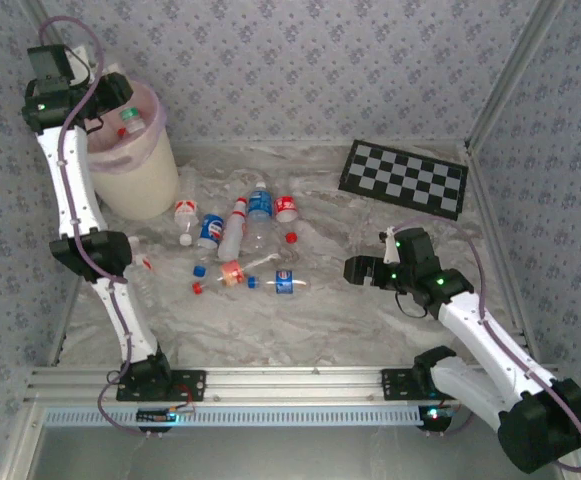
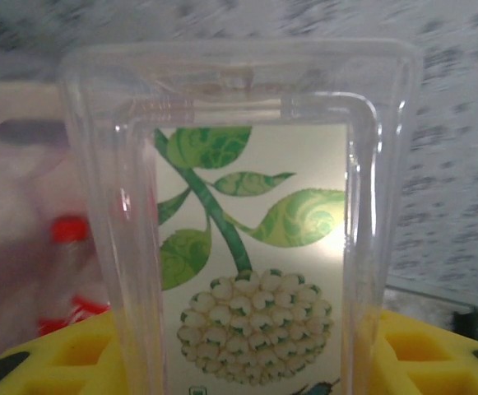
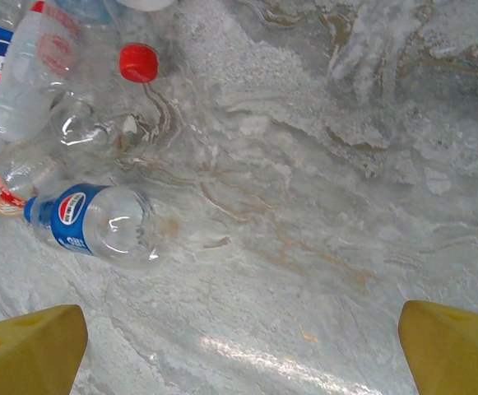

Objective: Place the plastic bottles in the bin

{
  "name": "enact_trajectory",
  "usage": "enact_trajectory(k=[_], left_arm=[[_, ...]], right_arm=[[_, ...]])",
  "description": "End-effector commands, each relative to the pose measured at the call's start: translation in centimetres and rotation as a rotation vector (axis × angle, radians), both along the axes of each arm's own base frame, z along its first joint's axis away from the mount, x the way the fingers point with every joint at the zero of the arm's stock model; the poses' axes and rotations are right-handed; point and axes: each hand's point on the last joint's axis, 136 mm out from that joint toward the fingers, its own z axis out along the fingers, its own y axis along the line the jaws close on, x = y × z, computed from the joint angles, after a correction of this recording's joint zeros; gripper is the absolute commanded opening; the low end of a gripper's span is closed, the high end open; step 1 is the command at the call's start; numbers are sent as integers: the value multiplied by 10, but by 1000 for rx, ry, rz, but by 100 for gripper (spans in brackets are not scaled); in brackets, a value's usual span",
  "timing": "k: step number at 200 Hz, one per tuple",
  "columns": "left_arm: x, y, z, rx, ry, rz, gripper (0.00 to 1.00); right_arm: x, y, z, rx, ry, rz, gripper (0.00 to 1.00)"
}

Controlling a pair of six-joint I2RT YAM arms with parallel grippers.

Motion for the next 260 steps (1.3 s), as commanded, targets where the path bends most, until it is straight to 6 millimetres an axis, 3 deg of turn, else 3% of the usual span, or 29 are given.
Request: enact_trajectory(k=[1,26,120,142,183,201,243,260], left_arm=[[-12,14,-27,73,109,35,0],[-13,21,-62,111,204,39,0],[-4,9,-181,48,469,-96,0],[-4,4,-197,31,490,-118,25],[-4,-8,-193,41,481,-152,77],[-4,-13,-181,58,456,-165,87],[-7,-25,-143,72,389,-184,99],[-9,-26,-121,89,350,-175,100]], right_arm=[[-3,-7,-5,-21,13,-36,99],[-4,-8,-5,-28,17,-40,98],[1,-11,-1,-40,7,-62,98],[3,-11,1,-45,4,-54,98],[3,-1,-6,-18,22,-23,98],[2,0,-9,-18,26,-15,98],[0,1,-9,-36,25,17,100],[-1,3,-9,-46,23,45,100]])
